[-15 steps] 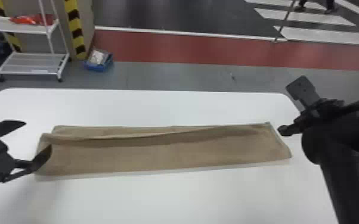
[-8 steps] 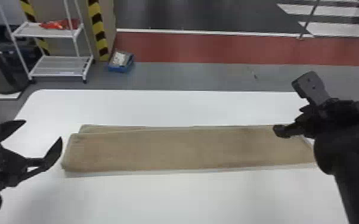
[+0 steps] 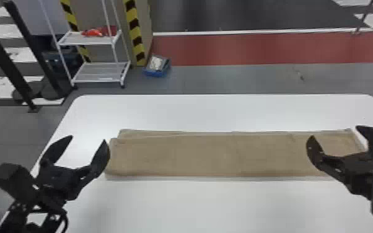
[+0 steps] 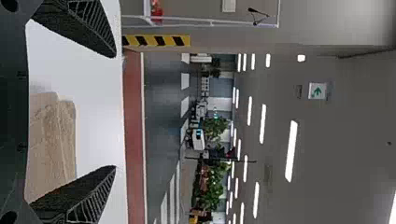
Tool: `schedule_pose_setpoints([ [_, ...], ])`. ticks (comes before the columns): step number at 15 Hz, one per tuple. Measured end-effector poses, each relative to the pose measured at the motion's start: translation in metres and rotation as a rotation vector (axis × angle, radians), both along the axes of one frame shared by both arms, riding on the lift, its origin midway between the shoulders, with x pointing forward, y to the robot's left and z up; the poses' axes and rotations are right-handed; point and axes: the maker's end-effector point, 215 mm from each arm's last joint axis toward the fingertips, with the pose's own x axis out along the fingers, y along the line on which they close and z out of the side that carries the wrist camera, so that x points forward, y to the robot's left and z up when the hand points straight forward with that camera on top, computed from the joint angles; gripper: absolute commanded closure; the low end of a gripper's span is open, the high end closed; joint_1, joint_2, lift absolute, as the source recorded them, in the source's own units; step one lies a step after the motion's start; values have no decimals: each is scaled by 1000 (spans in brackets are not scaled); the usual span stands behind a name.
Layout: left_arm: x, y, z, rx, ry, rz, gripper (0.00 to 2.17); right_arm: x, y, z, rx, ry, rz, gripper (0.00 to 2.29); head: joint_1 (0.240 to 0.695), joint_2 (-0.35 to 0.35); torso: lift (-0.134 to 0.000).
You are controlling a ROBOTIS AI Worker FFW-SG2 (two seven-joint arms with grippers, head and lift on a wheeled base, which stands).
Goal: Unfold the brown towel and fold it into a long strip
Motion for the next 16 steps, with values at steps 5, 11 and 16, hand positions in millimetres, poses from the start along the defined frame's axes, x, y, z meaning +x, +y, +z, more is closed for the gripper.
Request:
schedule_pose_setpoints([
  [5, -38, -27, -26, -32, 91, 51, 26, -71, 21, 10, 61, -200, -9, 87, 695, 48, -122],
  [11, -84, -2, -8, -19, 35, 160, 33, -96, 17, -4, 168, -229, -49, 87, 695, 86, -122],
  [16, -94, 18, -9, -3, 39, 207, 33, -104, 40, -2, 266, -263, -18, 90, 695, 154, -122],
])
